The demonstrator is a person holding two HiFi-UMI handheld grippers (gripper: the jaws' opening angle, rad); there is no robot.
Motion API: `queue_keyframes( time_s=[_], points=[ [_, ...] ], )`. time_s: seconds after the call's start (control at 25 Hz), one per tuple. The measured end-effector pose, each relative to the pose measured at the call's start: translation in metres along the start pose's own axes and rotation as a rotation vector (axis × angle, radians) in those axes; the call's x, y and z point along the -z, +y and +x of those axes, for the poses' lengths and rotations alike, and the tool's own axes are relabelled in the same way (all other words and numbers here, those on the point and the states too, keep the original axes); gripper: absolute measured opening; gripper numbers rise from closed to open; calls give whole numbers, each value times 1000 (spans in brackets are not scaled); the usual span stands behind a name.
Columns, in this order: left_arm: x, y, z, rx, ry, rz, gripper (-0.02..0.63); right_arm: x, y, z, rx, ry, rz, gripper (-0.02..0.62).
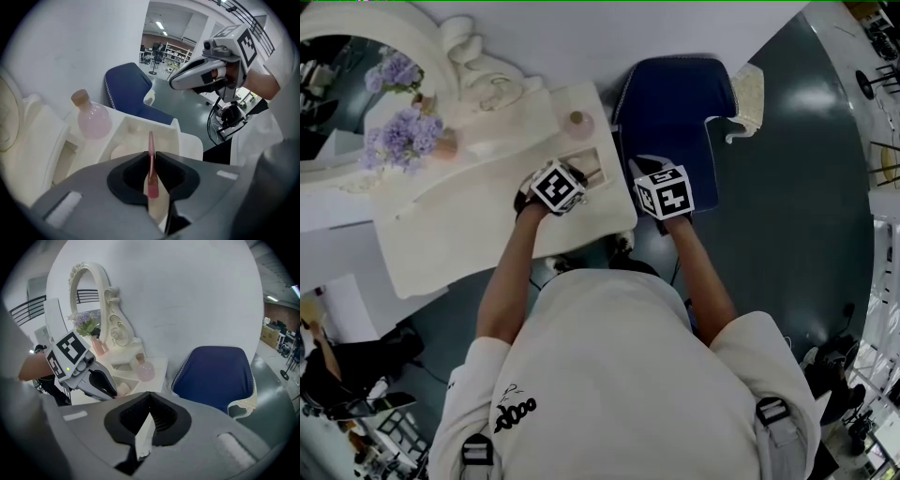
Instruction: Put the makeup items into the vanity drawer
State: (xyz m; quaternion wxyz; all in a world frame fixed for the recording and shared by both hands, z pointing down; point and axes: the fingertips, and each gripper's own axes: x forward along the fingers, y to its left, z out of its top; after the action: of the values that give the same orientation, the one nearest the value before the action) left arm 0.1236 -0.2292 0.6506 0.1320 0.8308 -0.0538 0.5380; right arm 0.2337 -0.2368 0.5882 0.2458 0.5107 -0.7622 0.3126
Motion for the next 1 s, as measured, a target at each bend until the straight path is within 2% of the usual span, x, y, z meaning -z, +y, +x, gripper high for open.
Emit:
queue_keyframes(
  time_s=[0.16, 0.32, 0.44, 0.52, 0.6, 0.72, 0.84, 1.0],
  points=[
    [2, 3, 0, -5, -7, -29, 79, -1, 2, -1, 4, -2, 0, 3],
    [5, 6, -9, -13, -19, -48, 128, -9, 8, -5, 15, -13, -19, 3],
    [12, 10, -17, -41, -65, -56, 112, -13, 17, -7, 24, -21, -36, 3],
    [15, 15, -27, -77, -126, -77, 81, -16, 25, -9, 29, -25, -50, 3],
    [13, 24, -44, -141, -211, -92, 17, -23, 34, -11, 32, -36, -73, 3],
    [15, 35, -71, -207, -321, -122, 17, -40, 48, -12, 34, -66, -126, 2],
    [31, 38, -102, -246, -401, -165, 17, -58, 71, -15, 28, -104, -185, 3],
    [58, 49, -151, -338, -529, -234, 17, -85, 108, -18, 15, -163, -275, 3]
  ],
)
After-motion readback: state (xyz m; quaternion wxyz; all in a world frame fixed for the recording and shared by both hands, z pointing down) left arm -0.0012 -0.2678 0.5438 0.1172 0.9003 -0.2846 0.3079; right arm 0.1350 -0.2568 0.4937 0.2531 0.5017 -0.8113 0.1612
